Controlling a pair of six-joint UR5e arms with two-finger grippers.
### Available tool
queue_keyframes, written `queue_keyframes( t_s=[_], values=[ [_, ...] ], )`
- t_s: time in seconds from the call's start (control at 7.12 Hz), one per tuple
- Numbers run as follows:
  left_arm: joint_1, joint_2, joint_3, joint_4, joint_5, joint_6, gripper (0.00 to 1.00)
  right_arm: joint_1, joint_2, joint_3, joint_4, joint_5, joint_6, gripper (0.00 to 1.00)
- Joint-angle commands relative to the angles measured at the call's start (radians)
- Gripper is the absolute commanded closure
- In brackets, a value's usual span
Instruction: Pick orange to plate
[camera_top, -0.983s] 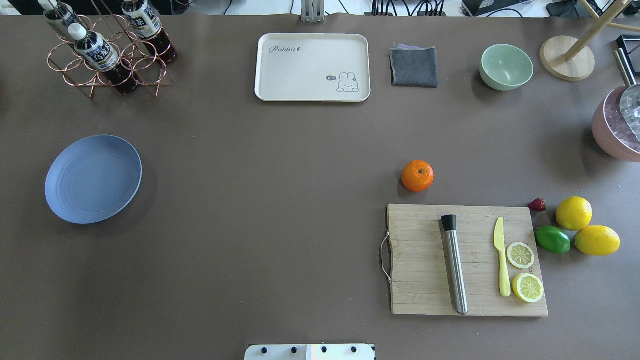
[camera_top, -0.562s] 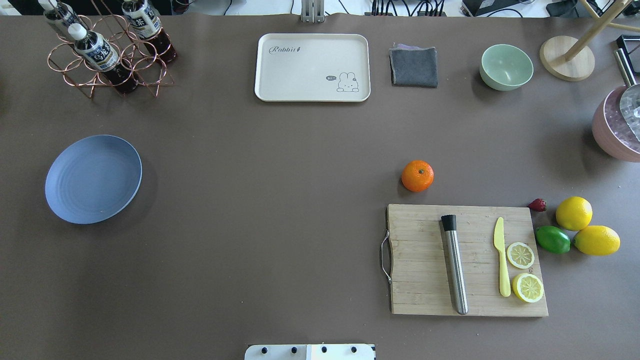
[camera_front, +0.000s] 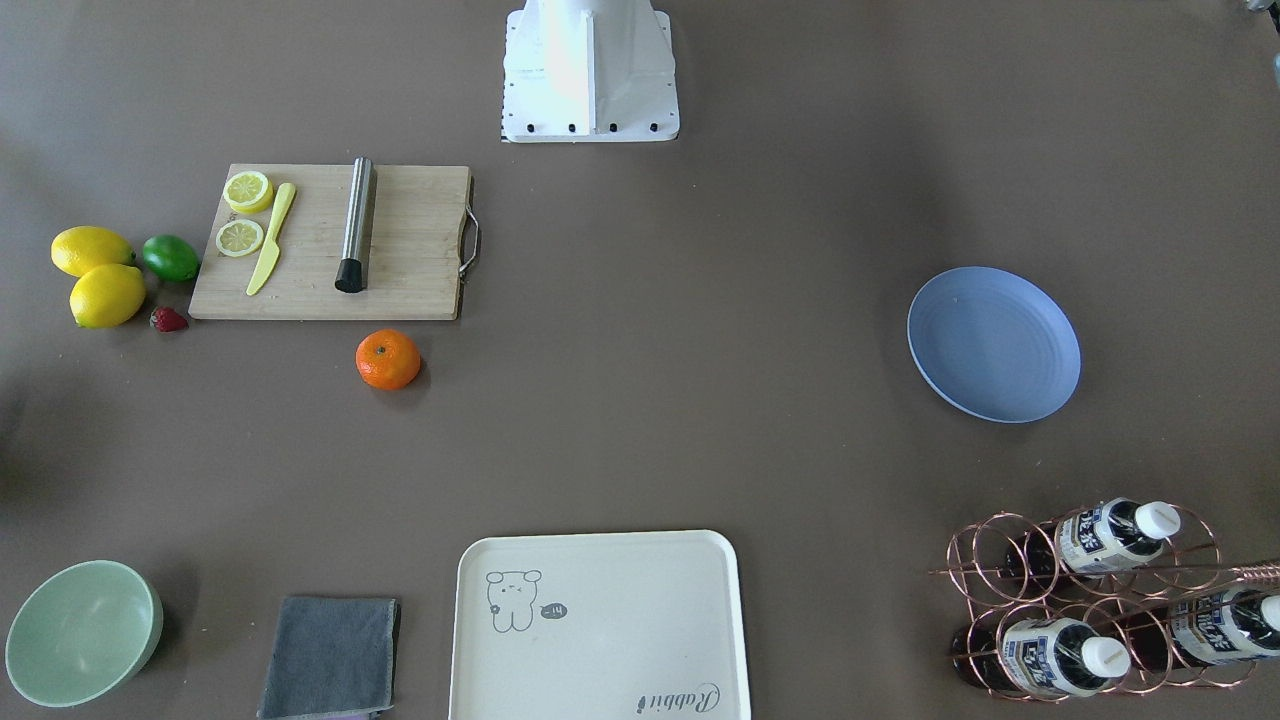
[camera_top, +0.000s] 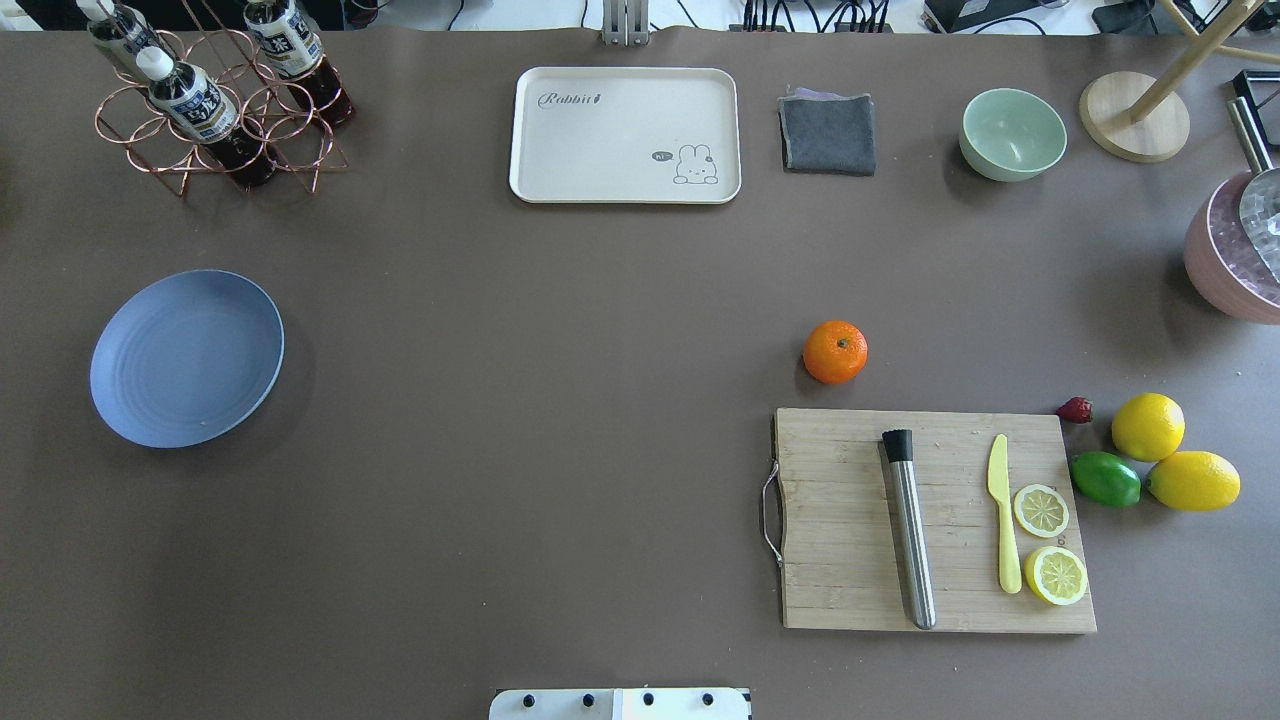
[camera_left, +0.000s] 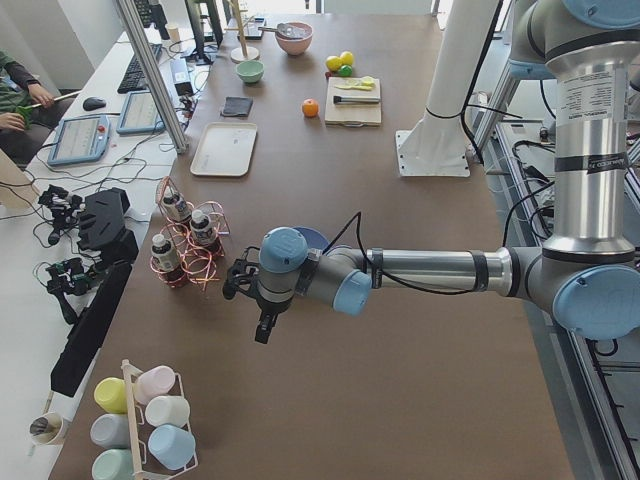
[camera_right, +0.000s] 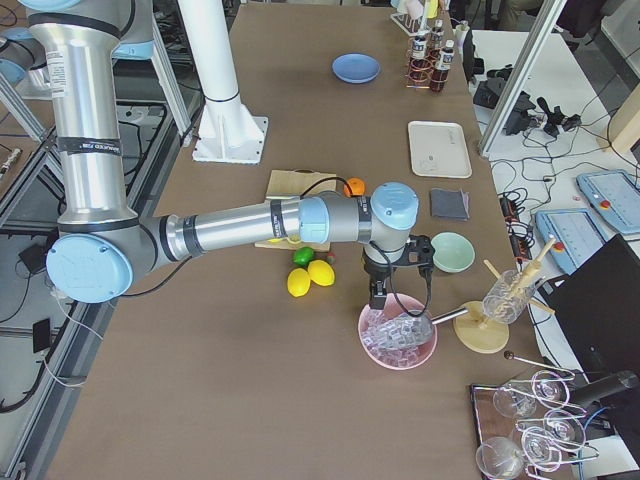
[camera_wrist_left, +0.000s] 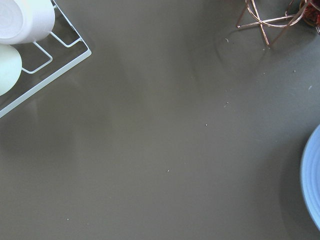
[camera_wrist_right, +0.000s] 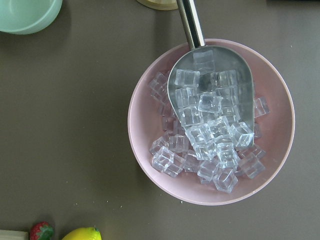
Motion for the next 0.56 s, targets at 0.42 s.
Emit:
queue_keyframes(
  t_s=[0.42],
  values=[
    [0.0, 0.0, 0.0, -0.002, -0.003, 0.0, 0.02, 0.001, 0.004, 0.0, 0.0, 0.0, 0.005, 0.0]
  ],
)
